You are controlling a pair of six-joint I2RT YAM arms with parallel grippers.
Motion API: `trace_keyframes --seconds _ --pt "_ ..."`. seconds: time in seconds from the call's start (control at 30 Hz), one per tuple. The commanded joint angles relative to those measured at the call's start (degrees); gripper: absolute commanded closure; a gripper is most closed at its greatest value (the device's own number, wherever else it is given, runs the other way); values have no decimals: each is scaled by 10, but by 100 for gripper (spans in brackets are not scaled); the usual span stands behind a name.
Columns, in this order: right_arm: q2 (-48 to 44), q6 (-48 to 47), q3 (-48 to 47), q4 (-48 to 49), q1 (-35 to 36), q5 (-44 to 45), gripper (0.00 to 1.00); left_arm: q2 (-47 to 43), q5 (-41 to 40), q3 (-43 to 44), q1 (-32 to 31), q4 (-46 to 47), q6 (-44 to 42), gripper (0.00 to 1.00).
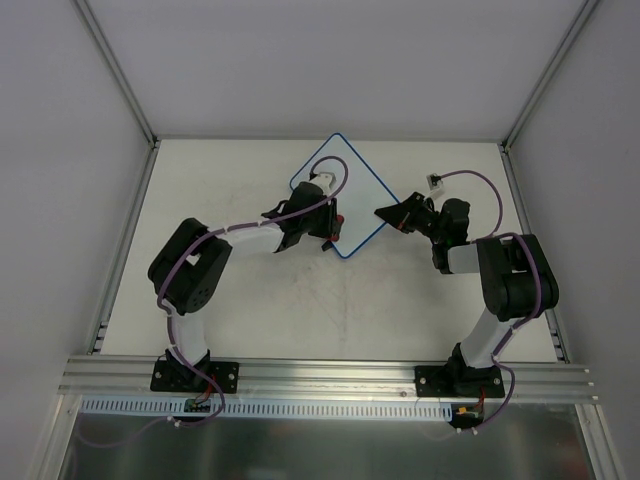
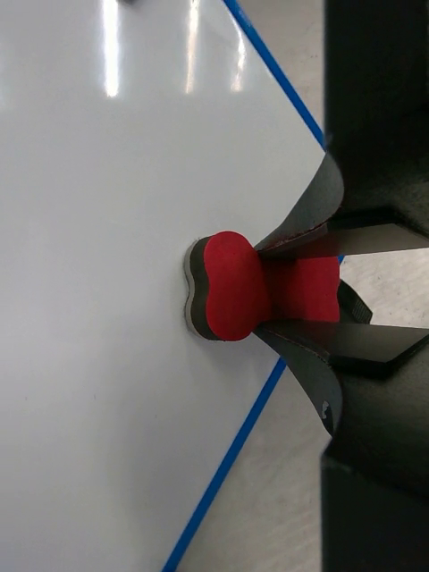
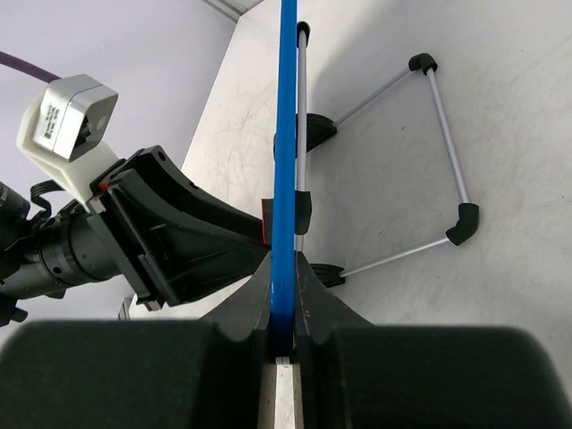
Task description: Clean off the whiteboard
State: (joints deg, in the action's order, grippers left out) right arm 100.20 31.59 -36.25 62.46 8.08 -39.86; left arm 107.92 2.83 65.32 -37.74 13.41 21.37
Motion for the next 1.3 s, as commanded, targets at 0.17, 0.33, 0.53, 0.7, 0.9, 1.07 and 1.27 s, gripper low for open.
trace_keyframes --seconds 0.17,0.33,0.53,0.7,0.9,1.07,1.27 --pt "7 17 -9 58 16 -48 100 13 84 32 -37 27 -23 100" --pt "9 17 -9 58 15 -47 100 13 77 55 -7 21 -14 100" --pt "6 17 -8 57 15 -46 100 -70 53 35 26 -7 -19 100" --pt "-3 21 -5 56 15 -47 100 -198 -25 -22 32 -88 6 100" --pt "-4 22 -2 55 14 -44 100 -314 -116 -96 58 -214 90 100" --pt "-6 22 2 52 13 -39 100 -372 -94 -164 93 -268 138 100" --pt "-19 14 8 35 13 -28 100 -381 -91 -225 122 -285 159 100"
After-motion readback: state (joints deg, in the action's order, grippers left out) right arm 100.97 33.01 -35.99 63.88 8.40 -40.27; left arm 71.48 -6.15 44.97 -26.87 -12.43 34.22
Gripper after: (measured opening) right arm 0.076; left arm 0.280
